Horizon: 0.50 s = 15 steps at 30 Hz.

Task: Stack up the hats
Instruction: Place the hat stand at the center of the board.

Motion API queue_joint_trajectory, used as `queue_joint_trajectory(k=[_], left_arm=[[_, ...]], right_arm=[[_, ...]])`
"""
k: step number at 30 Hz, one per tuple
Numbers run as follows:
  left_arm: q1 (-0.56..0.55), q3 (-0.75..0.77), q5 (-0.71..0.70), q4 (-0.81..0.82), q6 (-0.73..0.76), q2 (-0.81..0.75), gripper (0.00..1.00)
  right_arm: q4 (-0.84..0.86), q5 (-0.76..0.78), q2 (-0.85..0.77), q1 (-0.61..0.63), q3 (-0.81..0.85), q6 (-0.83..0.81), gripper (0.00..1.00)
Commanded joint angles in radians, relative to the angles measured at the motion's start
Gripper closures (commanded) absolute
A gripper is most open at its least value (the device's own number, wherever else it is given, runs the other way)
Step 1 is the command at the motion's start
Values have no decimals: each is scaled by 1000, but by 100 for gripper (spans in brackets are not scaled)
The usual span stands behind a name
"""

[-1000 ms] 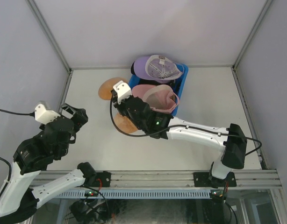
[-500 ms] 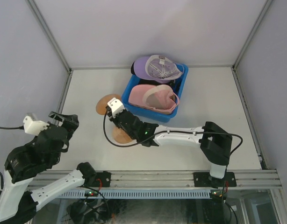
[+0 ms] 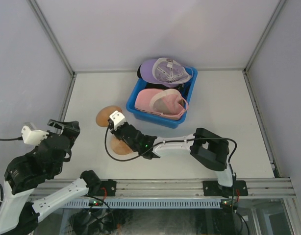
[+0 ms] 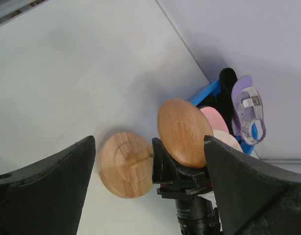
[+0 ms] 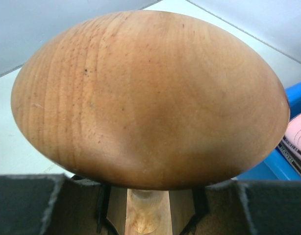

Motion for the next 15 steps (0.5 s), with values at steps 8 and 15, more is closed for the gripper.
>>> queue_joint_trajectory(k=[8, 15], left_arm=[[0, -91, -27, 58, -9, -25, 5], [0, -97, 12, 108, 35, -26, 5]], right_arm=[[282, 124, -89, 45, -177, 48, 98], [178, 172, -188, 89, -277, 88, 57]])
